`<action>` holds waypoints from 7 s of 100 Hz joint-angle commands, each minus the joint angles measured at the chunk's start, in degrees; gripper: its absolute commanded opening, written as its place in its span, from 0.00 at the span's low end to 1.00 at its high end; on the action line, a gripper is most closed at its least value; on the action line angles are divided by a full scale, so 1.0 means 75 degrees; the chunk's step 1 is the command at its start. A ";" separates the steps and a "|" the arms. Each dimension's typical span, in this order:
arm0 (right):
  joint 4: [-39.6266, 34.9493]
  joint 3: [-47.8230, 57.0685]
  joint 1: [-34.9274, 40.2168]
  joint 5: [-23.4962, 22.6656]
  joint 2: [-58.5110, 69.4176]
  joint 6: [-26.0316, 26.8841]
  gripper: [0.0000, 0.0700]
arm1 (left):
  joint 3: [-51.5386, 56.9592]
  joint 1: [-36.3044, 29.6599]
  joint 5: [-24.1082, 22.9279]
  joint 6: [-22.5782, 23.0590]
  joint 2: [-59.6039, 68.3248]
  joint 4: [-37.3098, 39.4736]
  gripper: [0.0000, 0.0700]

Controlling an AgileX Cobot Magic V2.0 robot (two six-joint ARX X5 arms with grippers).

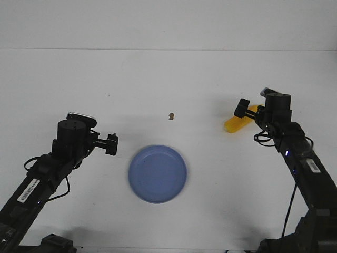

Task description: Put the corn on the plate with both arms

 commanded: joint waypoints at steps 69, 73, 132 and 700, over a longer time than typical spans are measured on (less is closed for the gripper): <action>0.0251 0.0527 0.0085 -0.0516 0.1926 0.0219 0.81 | 0.0050 -0.0015 -0.0020 0.0064 0.0050 0.0067 0.96; 0.0230 0.0527 0.0111 -0.0449 0.1926 0.0213 0.59 | 0.0050 -0.0015 -0.0020 0.0064 0.0050 0.0067 0.96; -0.1737 0.0527 0.1716 -0.0941 -0.0431 -0.1335 0.28 | 0.0050 -0.0012 -0.0020 0.0064 0.0050 0.0061 0.96; -0.1172 -0.4645 0.1425 0.2378 -1.0940 -0.2387 0.00 | -0.7338 0.1731 -0.0493 -0.0766 -0.8746 0.4453 0.02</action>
